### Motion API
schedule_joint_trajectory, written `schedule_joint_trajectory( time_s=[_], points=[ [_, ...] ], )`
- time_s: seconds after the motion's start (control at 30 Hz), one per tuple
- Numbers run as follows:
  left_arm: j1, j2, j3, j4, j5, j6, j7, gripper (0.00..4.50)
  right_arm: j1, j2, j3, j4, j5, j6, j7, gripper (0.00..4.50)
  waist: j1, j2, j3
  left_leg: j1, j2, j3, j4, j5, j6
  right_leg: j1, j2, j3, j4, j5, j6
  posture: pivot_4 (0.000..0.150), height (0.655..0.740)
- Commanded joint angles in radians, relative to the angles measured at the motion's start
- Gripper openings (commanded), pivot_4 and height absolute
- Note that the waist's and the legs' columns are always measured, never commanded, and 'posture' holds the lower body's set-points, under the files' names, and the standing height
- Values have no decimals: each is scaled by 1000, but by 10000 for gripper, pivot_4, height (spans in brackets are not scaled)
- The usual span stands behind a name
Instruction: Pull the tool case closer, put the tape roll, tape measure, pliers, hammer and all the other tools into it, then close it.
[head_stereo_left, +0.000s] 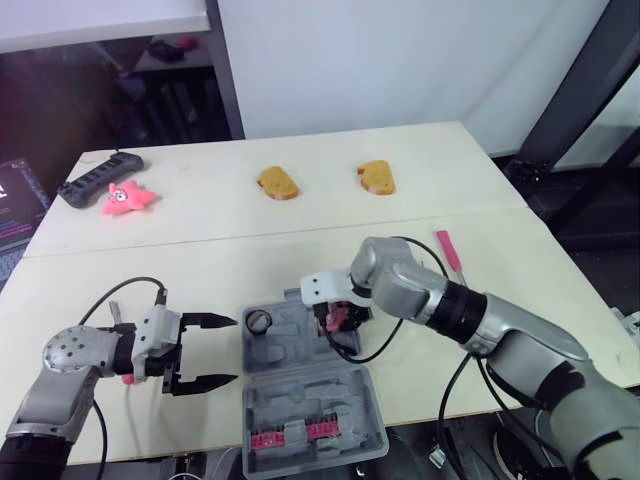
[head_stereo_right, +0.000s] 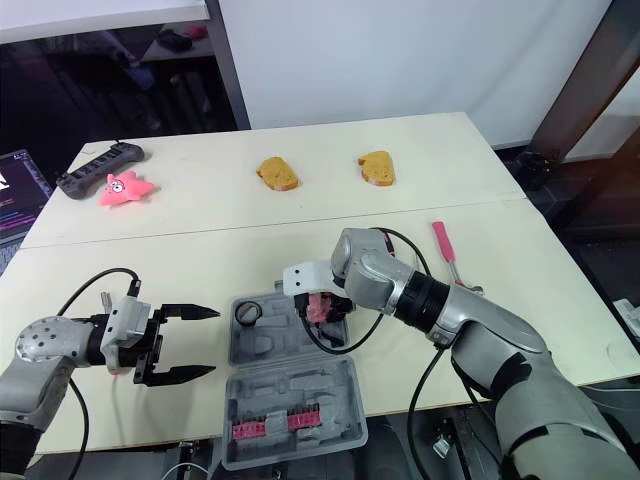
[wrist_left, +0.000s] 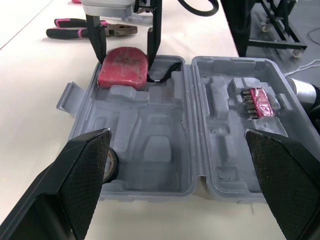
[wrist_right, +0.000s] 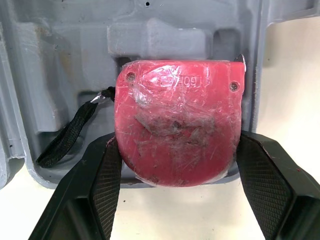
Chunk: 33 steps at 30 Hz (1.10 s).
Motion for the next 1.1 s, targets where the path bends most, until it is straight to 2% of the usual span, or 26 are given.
schedule_joint_trajectory(
  time_s=[0.03, 0.37, 0.73, 0.97, 1.03, 1.07, 1.1],
  points=[
    [-5, 10, 11, -21, -13, 1, -3, 45000, -7, 8, -54, -41, 5, 10, 6, 29100, 0, 0, 0, 0, 0, 0, 0, 0, 0, 0, 0, 0, 0, 0, 0, 1500, 7400],
    [1, 6, 11, -24, -11, -2, 1, 45000, 24, -27, -83, -98, 11, 29, 29, 29100, 1, 0, 0, 0, 0, 0, 0, 0, 0, 0, 0, 0, 0, 0, 0, 1500, 7400],
    [9, 5, 11, -29, -11, 1, 6, 45000, 31, 28, -79, 33, -35, -57, -7, 29100, 0, 0, 0, 0, 0, 0, 0, 0, 0, 0, 0, 0, 0, 0, 0, 1500, 7400],
    [9, 6, 10, -29, -10, 1, 6, 45000, 30, 50, -89, 52, -49, -72, -4, 29100, -2, 0, 0, 0, 0, 0, 0, 0, 0, 0, 0, 0, 0, 0, 0, 1500, 7400],
    [9, 6, 9, -30, -11, 3, 6, 45000, 32, 53, -96, 53, -53, -77, -9, 39403, -2, 0, 0, 0, 0, 0, 0, 0, 0, 0, 0, 0, 0, 0, 0, 1500, 7400],
    [9, 6, 9, -29, -11, 3, 6, 45000, 33, 53, -99, 50, -52, -75, -7, 43028, -2, 0, 0, 0, 0, 0, 0, 0, 0, 0, 0, 0, 0, 0, 0, 1500, 7400],
    [9, 6, 8, -31, -10, 3, 6, 45000, 34, 52, -104, 44, -52, -74, -8, 44597, -2, 0, 0, 0, 0, 0, 0, 0, 0, 0, 0, 0, 0, 0, 0, 1500, 7400]
  ],
)
